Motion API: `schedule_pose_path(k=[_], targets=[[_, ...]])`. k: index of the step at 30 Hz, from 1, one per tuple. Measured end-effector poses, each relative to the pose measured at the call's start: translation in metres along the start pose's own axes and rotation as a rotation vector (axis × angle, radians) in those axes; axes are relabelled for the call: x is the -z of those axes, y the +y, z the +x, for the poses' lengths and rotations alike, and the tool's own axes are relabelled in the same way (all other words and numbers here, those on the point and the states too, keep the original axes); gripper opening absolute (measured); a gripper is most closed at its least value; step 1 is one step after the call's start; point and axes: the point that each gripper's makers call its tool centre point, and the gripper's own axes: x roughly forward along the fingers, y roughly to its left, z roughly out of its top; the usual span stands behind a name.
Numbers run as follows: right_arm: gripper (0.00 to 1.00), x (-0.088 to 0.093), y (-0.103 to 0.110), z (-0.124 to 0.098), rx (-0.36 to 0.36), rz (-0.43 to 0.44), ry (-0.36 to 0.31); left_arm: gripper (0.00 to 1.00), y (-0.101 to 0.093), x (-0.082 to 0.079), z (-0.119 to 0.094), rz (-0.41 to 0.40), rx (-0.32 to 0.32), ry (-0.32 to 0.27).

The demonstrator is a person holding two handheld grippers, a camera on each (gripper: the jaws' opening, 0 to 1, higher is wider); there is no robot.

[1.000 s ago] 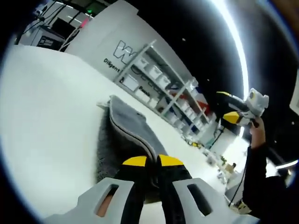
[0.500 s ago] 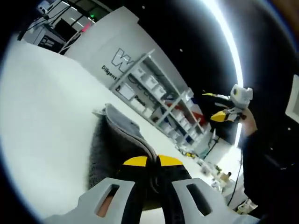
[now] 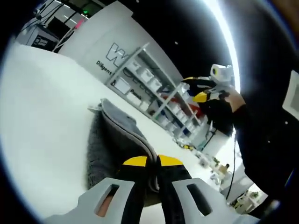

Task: Open the folded towel by lifting each exposed corner and separating the folded layers until the towel lies flat within the target outline without major curled edges

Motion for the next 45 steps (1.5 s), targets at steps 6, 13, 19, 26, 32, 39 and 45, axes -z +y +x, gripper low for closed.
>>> schedule_pose_path(k=[6, 13, 19, 26, 32, 39, 45], targets=[[0.88, -0.013, -0.001, 0.019, -0.095, -0.035, 0.056, 0.06, 0.001, 0.001, 0.002, -0.010, -0.009, -0.008], [0.84, -0.037, -0.003, 0.036, -0.164, -0.078, 0.068, 0.06, 0.001, 0.002, 0.002, -0.008, -0.013, 0.002], [0.85, -0.048, -0.003, 0.057, -0.210, -0.091, 0.097, 0.06, 0.000, 0.002, 0.002, -0.022, -0.013, -0.002], [0.82, -0.042, -0.002, 0.090, -0.247, -0.117, 0.154, 0.06, 0.002, 0.001, 0.002, -0.032, -0.015, 0.001], [0.75, -0.050, -0.011, 0.106, -0.253, -0.125, 0.150, 0.06, 0.002, 0.003, 0.003, -0.038, -0.007, 0.009], [0.72, -0.057, -0.009, 0.127, -0.273, -0.138, 0.152, 0.06, 0.006, 0.006, 0.001, -0.034, -0.015, 0.017], [0.68, -0.059, -0.004, 0.140, -0.291, -0.141, 0.145, 0.06, 0.005, 0.006, 0.000, -0.038, -0.012, 0.018]])
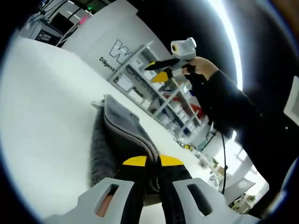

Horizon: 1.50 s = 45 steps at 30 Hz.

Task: Open the folded towel by lifting each exposed corner and separating the folded layers until the towel lies flat within the target outline without major curled edges

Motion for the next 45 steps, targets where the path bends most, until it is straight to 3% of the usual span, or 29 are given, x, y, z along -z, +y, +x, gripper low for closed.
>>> schedule_pose_path(k=[12, 19, 28, 38, 45], targets=[[0.64, 0.006, -0.003, 0.035, -0.026, 0.004, 0.045, 0.07, 0.005, 0.001, 0.000, -0.042, 0.000, -0.004], [0.58, 0.008, 0.008, 0.065, -0.082, -0.031, 0.067, 0.08, 0.006, 0.000, -0.001, -0.051, 0.002, -0.003], [0.44, 0.010, 0.011, 0.083, -0.125, -0.008, 0.048, 0.08, 0.008, -0.002, 0.000, -0.048, 0.004, -0.001], [0.43, 0.014, 0.017, 0.103, -0.152, -0.008, 0.050, 0.08, 0.008, 0.000, 0.002, -0.051, 0.010, 0.005], [0.37, 0.018, 0.013, 0.124, -0.155, 0.018, 0.032, 0.08, 0.008, 0.000, 0.002, -0.051, 0.015, 0.007]])
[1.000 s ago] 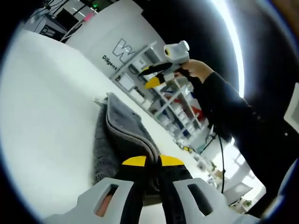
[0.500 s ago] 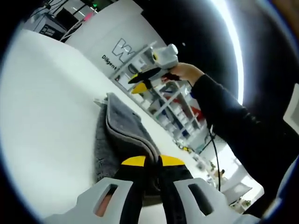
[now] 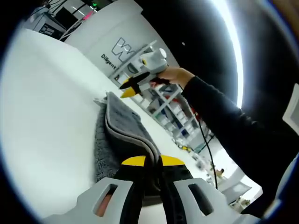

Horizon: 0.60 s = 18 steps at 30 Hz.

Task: Open the folded towel by lifting each exposed corner and separating the folded layers until the towel lies flat within the target outline without major curled edges

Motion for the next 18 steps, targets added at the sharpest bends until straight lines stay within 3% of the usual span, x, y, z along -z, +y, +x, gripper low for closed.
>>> schedule_pose_path(k=[8, 18], targets=[[0.29, -0.006, -0.004, 0.011, 0.005, 0.013, -0.011, 0.08, 0.001, 0.000, 0.000, -0.005, 0.004, 0.002], [0.23, -0.001, -0.007, 0.029, -0.006, 0.000, 0.023, 0.08, 0.001, 0.000, 0.001, -0.011, 0.010, 0.007]])
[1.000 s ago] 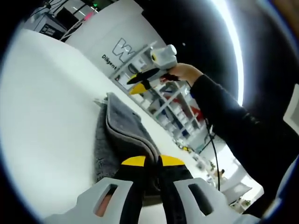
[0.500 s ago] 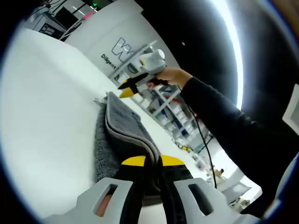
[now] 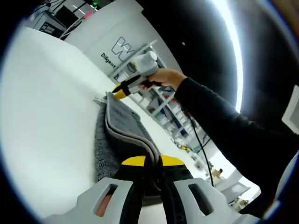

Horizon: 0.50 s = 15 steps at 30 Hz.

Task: Open the folded towel by lifting each exposed corner and separating the folded layers until the towel lies flat within the target outline without major curled edges

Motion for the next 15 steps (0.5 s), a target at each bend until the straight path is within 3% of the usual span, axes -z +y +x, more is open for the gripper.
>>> schedule_pose_path(k=[15], targets=[[0.16, 0.0061, 0.0009, 0.0028, 0.024, -0.039, 0.040, 0.08, 0.0001, -0.0007, -0.0008, -0.003, 0.000, -0.001]])
